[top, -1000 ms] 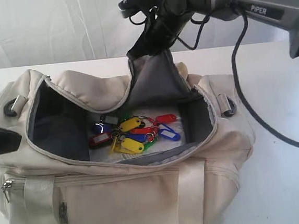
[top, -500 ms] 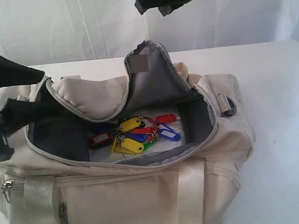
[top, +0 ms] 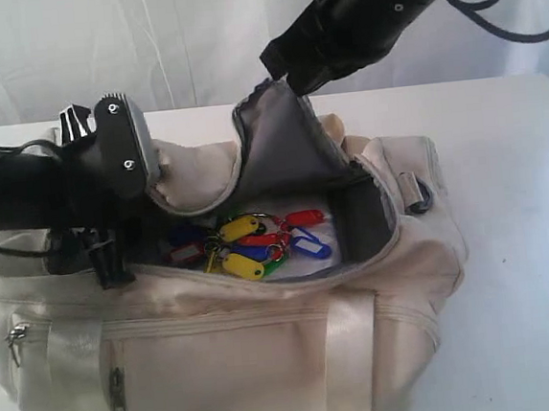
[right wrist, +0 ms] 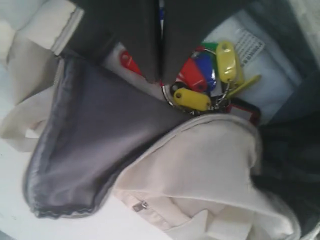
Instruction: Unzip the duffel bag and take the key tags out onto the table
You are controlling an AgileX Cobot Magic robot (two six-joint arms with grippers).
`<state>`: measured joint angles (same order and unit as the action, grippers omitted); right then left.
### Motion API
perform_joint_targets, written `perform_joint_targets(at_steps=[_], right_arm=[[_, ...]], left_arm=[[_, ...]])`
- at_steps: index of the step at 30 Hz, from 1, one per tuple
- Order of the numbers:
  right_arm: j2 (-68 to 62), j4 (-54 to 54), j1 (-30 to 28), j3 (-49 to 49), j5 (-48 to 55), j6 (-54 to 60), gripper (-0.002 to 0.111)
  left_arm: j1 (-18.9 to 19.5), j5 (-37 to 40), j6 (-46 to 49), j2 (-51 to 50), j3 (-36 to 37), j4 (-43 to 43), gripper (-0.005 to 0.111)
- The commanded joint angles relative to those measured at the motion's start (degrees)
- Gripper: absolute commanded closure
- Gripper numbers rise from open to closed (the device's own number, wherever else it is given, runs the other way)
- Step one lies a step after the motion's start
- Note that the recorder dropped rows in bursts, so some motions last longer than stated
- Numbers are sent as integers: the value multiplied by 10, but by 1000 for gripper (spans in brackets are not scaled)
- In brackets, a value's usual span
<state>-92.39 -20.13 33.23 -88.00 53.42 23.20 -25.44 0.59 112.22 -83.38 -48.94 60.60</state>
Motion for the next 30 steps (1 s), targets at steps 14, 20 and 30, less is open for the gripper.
perform_joint_targets(at_steps=[14,20,30], right_arm=[[59,-58,-2,54,-29,49,108],[59,-61,-2,54,-8,49,108],[59,-61,-2,54,-3,49,108]], left_arm=[[60,-212,-39,-209,-284,255,85],[81,-344,92,-211,-299,393,45],[14,-427,92,-106,-338,393,86]])
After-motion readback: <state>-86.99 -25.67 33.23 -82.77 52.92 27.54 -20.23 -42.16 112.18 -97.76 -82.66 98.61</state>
